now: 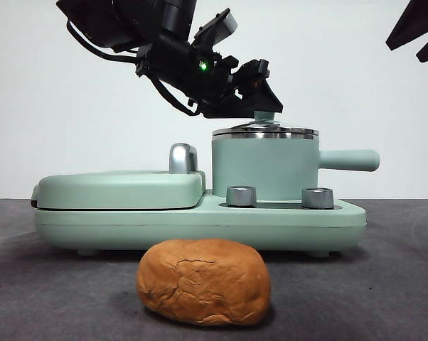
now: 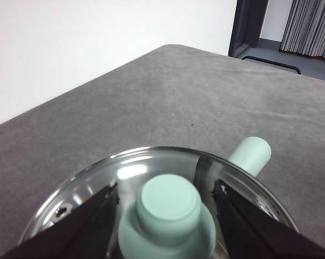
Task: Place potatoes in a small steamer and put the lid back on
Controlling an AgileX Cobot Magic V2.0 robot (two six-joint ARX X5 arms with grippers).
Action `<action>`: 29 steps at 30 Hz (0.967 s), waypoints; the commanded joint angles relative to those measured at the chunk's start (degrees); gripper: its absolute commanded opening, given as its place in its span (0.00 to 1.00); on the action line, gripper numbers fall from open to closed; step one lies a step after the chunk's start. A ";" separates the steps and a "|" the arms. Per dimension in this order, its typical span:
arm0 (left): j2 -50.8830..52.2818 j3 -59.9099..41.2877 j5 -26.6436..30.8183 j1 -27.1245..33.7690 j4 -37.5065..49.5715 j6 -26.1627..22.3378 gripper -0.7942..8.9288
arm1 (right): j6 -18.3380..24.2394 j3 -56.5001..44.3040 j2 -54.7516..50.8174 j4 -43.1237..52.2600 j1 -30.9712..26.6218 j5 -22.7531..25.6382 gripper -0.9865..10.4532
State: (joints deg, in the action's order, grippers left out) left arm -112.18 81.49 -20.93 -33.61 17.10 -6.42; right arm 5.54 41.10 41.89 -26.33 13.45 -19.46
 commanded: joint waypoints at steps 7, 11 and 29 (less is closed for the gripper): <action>-2.51 1.66 0.00 -0.37 0.74 -0.42 0.28 | -0.63 1.03 0.33 0.59 0.20 0.00 0.35; -2.51 1.66 0.00 -0.31 0.76 -0.44 0.11 | -0.63 1.03 0.33 0.59 0.20 0.00 0.35; 1.42 1.70 0.02 -0.22 0.35 -7.54 0.09 | -0.59 1.03 0.33 0.55 0.20 0.02 0.35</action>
State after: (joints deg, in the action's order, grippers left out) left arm -112.14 81.65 -20.93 -33.61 16.03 -11.90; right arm 5.54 41.10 41.89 -26.33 13.45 -19.46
